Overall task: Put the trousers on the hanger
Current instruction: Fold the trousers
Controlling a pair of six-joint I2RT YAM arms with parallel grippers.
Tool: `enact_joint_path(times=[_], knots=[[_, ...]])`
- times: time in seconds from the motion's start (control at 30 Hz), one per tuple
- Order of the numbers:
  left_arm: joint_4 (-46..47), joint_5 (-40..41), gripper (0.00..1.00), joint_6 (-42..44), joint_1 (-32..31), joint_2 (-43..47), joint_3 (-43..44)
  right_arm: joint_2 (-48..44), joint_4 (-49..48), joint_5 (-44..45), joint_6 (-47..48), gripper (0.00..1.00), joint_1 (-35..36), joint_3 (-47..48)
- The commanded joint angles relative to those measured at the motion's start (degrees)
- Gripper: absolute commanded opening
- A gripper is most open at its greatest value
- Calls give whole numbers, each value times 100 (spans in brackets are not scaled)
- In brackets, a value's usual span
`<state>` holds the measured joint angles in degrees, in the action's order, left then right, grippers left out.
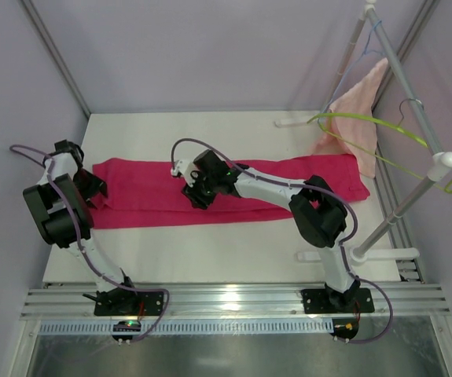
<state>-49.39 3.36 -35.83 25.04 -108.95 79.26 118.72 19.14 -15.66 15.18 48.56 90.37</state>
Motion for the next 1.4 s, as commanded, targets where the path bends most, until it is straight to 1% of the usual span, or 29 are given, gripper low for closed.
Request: enact_joint_path(times=[0.0,0.13,0.23,0.37,0.4,0.43,0.47,0.57,0.6,0.63,0.67,0.7,0.73,0.77,0.87,0.97,1.03,1.2,1.37], knots=[[272,139,54,-266,36,14,28,-32,47,221,775,46,13,-238],[333,350,53,-266,71,-206,-104,90,204,555,952,46,75,-345],[351,429,53,-196,72,-364,62,204,205,810,908,45,75,-344],[184,456,52,6,71,-794,825,327,169,880,820,41,119,-301],[1,456,52,58,71,-978,1254,354,135,915,794,41,145,-300],[-44,447,52,172,80,-1032,1406,380,99,994,741,40,198,-309],[-80,429,53,217,72,-1041,1521,398,82,1012,715,39,216,-318],[-176,569,55,358,71,-761,1742,521,29,1372,592,31,295,-248],[-177,700,55,340,80,-577,1681,521,11,1477,574,28,312,-256],[-55,850,57,332,80,-210,1384,495,-58,1539,556,19,312,-256],[33,860,58,288,80,29,1190,469,-94,1540,556,15,312,-274],[147,851,59,270,72,214,996,433,-138,1766,574,11,304,-291],[218,851,59,244,80,512,768,381,-216,1838,574,4,312,-318],[349,816,61,148,80,619,392,354,-217,1943,617,4,312,-309],[639,509,61,16,80,796,-286,197,-287,1988,644,4,304,-318],[685,403,61,-222,107,682,-473,12,-401,1970,592,4,312,-396],[711,455,61,-371,107,690,-561,-164,-691,2049,469,4,304,-554],[764,657,62,-679,133,1006,-727,-726,-1332,2190,126,4,260,-1091],[1080,816,59,-934,150,1262,-1158,-815,-1491,2067,-199,4,251,-1170]])
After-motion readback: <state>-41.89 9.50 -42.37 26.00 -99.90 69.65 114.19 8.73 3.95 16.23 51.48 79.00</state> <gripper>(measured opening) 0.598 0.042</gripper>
